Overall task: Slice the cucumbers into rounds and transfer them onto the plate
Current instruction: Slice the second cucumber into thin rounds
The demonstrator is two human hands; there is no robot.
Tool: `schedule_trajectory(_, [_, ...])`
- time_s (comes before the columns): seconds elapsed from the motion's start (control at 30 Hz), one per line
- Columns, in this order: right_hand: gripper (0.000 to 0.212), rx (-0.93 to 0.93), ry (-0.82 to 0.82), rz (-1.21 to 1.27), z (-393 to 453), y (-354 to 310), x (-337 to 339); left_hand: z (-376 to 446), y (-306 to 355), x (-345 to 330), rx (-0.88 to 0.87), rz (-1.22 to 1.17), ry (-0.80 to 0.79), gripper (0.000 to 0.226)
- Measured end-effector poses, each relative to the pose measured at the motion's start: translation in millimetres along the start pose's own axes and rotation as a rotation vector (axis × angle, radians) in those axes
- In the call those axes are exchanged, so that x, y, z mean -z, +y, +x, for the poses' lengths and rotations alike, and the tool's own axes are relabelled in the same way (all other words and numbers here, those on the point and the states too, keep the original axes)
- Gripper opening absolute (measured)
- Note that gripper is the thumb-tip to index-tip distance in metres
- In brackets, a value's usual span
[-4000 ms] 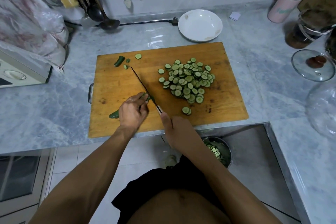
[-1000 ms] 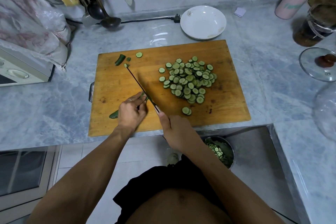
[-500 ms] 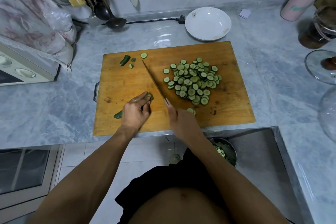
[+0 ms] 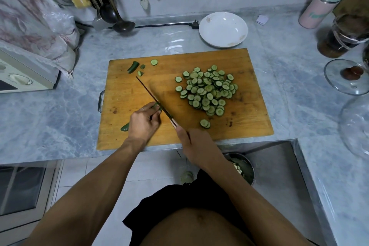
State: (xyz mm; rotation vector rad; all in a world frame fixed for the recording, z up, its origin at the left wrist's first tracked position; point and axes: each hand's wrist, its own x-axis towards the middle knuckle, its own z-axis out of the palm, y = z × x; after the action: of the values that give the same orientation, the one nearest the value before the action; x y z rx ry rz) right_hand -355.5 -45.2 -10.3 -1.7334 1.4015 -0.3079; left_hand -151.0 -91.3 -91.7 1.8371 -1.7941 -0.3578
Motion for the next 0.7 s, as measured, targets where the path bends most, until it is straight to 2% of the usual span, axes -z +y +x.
schedule_trajectory(0.13, [0.056, -0.015, -0.022, 0.023, -2.8, -1.7, 4.8, -1.5, 1.9, -2.3, 0.067, -0.009, 0.012, 0.022])
schedule_trajectory(0.4, [0.060, -0.059, -0.087, -0.009, 21.2, -7.3, 3.1, -2.2, 5.2, -4.0, 0.082, -0.018, -0.001, 0.025])
schedule_trajectory(0.7, [0.063, -0.039, 0.018, 0.013, 30.6, 1.2, -11.1, -4.1, 6.4, -4.7, 0.089, -0.018, 0.055, 0.023])
